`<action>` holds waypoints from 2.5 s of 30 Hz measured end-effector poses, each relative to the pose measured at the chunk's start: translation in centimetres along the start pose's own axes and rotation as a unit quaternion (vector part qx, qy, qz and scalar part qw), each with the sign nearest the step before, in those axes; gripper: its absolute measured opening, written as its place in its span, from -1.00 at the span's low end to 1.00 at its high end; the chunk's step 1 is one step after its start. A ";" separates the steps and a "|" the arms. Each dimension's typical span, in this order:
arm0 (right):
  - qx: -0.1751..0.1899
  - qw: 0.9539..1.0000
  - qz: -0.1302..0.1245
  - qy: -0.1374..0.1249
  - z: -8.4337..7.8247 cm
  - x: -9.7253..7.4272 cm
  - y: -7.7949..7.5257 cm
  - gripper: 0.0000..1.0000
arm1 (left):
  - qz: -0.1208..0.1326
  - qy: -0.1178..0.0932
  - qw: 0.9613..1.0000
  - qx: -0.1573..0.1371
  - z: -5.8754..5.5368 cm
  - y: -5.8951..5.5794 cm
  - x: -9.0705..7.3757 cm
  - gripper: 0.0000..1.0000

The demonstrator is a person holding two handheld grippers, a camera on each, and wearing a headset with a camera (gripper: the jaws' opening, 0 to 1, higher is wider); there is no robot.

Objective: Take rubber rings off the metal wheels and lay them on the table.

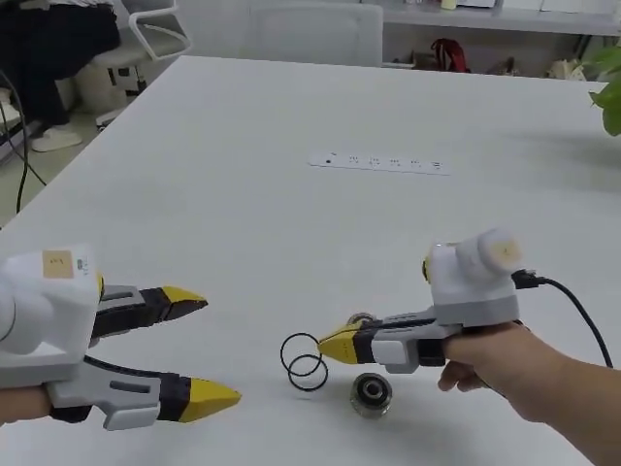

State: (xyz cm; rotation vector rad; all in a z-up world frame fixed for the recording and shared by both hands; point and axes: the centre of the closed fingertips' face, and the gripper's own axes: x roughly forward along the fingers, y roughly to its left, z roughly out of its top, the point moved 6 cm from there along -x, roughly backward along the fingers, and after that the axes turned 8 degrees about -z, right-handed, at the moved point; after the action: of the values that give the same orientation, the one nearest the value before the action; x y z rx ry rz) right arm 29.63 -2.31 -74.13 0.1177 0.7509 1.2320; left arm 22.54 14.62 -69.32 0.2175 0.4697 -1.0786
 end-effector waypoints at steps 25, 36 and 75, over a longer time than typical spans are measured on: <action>0.022 0.999 -0.024 0.030 -1.2 0.2 -0.9 -1.00 | -0.002 0.002 1.000 0.000 0.1 -0.1 0.1 0.33; 0.024 0.999 -0.029 0.034 -1.4 0.3 -1.0 -1.00 | -0.001 0.001 1.000 -0.001 0.0 -0.1 0.0 0.33; -0.003 0.998 -0.057 0.034 -1.4 0.7 -1.5 -0.90 | 0.004 0.001 1.000 0.000 0.1 0.1 -0.3 0.33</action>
State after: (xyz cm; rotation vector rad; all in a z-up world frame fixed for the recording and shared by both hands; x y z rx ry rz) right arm 30.11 -2.68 -76.15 0.0279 0.8016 1.1352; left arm 22.51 14.84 -69.11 0.2200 0.4696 -1.0710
